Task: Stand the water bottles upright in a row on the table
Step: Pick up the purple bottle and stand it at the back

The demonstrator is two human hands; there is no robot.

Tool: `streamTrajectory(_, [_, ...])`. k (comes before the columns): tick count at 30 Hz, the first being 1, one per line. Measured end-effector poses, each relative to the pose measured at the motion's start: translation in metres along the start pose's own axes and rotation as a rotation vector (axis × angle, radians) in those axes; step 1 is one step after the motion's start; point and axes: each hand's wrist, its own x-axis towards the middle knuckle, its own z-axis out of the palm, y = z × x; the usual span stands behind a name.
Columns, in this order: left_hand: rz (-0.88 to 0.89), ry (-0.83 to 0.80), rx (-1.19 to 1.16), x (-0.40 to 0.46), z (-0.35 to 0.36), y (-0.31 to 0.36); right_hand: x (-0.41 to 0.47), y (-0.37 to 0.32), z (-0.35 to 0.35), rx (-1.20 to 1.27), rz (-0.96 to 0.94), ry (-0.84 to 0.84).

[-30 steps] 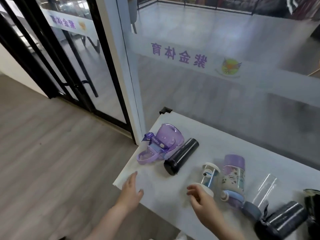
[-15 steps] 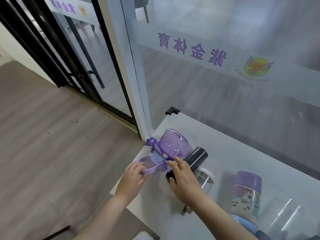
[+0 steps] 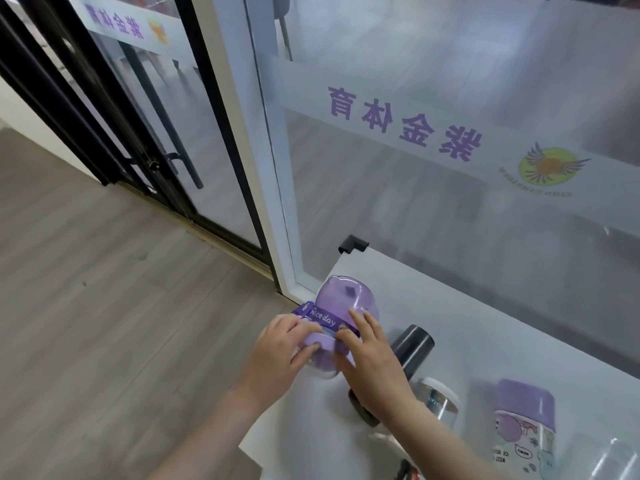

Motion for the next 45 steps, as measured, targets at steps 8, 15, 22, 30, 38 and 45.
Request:
streamTrajectory(8, [-0.226, -0.054, -0.365, 0.055, -0.036, -0.014, 0.021, -0.021, -0.011, 0.402, 0.325, 0.031])
streamTrajectory(15, [-0.308, -0.277, -0.784, 0.078, -0.025, -0.03, 0.046, -0.008, -0.022, 0.754, 0.654, 0.13])
streamTrajectory(22, [-0.139, -0.428, -0.678, 0.087, -0.008, -0.036, 0.053, 0.002, -0.018, 0.968, 0.827, 0.254])
streamTrajectory(30, [-0.107, -0.352, -0.639, 0.1, 0.007, -0.032, 0.04, -0.006, -0.006, 0.962, 0.838, 0.257])
streamTrajectory(38, [-0.086, -0.36, -0.688, 0.149, 0.018, -0.027, 0.071, 0.01, -0.016, 0.913, 0.819, 0.351])
streamTrajectory(45, [-0.075, -0.348, -0.665, 0.202, 0.027, -0.025, 0.115, 0.036, -0.033, 0.952, 0.759, 0.424])
